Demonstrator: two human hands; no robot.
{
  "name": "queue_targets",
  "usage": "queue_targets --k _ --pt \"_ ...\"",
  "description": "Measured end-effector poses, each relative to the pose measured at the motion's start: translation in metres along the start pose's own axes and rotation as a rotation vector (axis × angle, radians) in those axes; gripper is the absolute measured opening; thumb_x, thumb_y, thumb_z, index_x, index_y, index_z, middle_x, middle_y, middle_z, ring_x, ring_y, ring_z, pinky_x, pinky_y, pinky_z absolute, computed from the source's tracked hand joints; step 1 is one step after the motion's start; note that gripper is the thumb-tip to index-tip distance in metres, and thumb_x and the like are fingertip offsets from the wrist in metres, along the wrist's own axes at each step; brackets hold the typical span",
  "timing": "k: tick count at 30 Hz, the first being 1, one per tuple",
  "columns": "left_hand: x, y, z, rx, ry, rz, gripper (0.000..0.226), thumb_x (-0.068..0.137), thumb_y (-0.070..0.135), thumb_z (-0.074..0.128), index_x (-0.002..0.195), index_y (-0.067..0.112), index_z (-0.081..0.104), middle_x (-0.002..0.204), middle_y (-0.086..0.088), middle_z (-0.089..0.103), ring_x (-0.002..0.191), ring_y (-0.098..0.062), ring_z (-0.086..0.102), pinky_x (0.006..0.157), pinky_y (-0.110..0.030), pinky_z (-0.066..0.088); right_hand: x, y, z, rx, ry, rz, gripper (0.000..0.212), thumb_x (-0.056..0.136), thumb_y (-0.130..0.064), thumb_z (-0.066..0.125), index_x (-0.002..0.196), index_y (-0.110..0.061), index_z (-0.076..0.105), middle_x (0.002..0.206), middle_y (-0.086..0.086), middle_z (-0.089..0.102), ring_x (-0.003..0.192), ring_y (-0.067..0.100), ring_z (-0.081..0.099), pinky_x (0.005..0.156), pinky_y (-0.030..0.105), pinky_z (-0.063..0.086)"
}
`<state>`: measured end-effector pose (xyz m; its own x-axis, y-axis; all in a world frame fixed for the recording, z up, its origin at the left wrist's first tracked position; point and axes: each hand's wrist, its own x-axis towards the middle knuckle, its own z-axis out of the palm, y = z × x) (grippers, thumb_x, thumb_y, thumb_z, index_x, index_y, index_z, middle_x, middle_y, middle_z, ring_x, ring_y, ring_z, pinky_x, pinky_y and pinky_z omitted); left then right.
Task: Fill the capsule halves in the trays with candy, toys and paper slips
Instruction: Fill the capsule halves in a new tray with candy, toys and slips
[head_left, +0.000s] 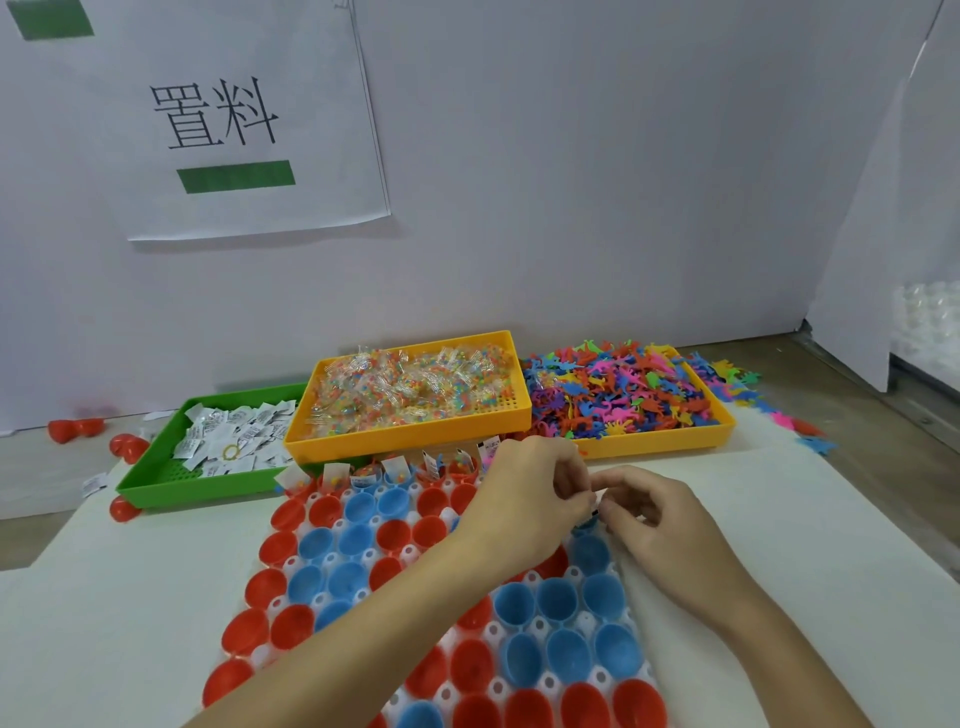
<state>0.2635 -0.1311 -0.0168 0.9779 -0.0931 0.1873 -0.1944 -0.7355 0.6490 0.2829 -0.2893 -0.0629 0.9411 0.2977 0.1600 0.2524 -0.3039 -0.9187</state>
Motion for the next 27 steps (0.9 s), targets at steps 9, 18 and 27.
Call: queue_targets --k 9,18,27 --pt "-0.0005 -0.0013 -0.0059 0.034 -0.017 0.019 0.005 0.085 0.016 0.075 0.083 0.019 0.071 0.069 0.011 0.063 0.065 -0.002 0.057 0.059 -0.011 0.045 0.0 0.0026 -0.0001 -0.076 0.025 -0.042 0.019 0.087 -0.01 0.073 0.08 -0.028 0.074 0.076 -0.01 0.071 0.073 0.009 0.065 0.065 0.023 0.054" --pt "-0.0007 -0.0023 -0.0038 0.06 -0.046 -0.015 0.007 0.085 0.02 0.075 0.09 0.022 0.07 0.074 0.012 0.064 0.067 -0.001 0.059 0.055 -0.008 0.043 -0.0004 0.0008 -0.0011 -0.106 0.055 -0.052 0.022 0.087 -0.011 0.073 0.081 -0.032 0.074 0.076 -0.018 0.07 0.077 0.004 0.064 0.064 0.012 0.048" --pt "0.0014 -0.0048 -0.0066 0.031 -0.043 -0.034 0.016 0.079 0.03 0.081 0.085 0.021 0.07 0.072 0.008 0.067 0.061 -0.003 0.058 0.054 -0.01 0.044 -0.0004 0.0004 0.0008 -0.137 0.063 -0.031 0.019 0.088 -0.014 0.072 0.077 -0.029 0.073 0.075 -0.015 0.07 0.077 0.004 0.064 0.063 0.012 0.047"
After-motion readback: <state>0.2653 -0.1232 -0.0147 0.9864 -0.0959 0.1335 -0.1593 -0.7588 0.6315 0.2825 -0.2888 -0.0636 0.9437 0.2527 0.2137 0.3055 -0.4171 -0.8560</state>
